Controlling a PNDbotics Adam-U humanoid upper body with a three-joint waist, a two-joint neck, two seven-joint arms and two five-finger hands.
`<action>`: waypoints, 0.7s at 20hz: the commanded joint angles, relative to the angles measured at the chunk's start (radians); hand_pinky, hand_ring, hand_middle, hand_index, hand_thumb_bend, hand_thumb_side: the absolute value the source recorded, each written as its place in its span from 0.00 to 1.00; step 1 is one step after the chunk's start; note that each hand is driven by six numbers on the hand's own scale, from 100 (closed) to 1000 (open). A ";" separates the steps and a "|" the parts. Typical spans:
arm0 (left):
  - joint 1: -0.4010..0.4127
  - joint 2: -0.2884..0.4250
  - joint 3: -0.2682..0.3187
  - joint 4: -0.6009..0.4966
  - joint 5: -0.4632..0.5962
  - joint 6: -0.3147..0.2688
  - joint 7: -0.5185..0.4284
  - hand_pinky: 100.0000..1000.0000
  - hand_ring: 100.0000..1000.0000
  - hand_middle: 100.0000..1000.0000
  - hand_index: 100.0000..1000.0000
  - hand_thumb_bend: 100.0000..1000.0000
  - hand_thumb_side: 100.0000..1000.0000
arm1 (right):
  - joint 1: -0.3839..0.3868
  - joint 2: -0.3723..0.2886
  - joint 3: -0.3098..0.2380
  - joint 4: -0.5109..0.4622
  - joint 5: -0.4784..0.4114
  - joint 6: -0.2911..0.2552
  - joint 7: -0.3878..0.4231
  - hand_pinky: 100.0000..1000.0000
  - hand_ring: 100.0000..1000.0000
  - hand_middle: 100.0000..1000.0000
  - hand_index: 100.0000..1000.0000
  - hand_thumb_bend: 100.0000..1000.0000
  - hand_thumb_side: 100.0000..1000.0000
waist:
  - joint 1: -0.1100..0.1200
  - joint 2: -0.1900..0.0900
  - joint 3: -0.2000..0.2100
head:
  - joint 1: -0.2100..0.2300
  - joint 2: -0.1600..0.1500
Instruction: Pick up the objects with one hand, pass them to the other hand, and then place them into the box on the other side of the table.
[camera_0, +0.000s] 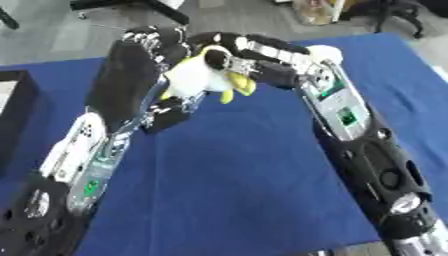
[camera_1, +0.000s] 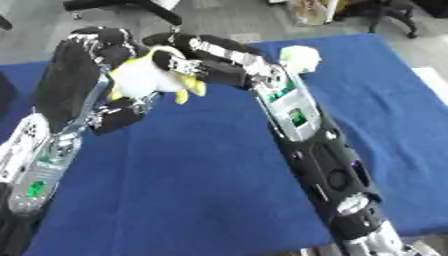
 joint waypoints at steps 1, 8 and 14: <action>-0.008 0.021 0.014 -0.024 0.001 0.002 0.015 0.38 0.22 0.13 0.39 0.00 0.02 | -0.020 -0.070 -0.048 0.025 0.036 -0.007 -0.040 0.79 0.64 0.79 0.98 0.00 0.81 | -0.013 -0.032 0.001 | -0.007 -0.003; 0.006 0.027 0.036 -0.019 0.001 0.019 0.031 0.37 0.22 0.13 0.39 0.00 0.01 | -0.007 -0.098 -0.095 0.013 0.057 -0.017 -0.107 0.79 0.64 0.79 0.98 0.00 0.81 | -0.012 -0.032 0.003 | -0.016 -0.003; 0.024 0.041 0.057 -0.017 -0.003 0.035 0.044 0.37 0.21 0.13 0.39 0.00 0.04 | 0.024 -0.118 -0.153 -0.039 0.046 0.000 -0.155 0.78 0.62 0.77 0.97 0.00 0.67 | -0.008 -0.032 0.002 | -0.021 -0.003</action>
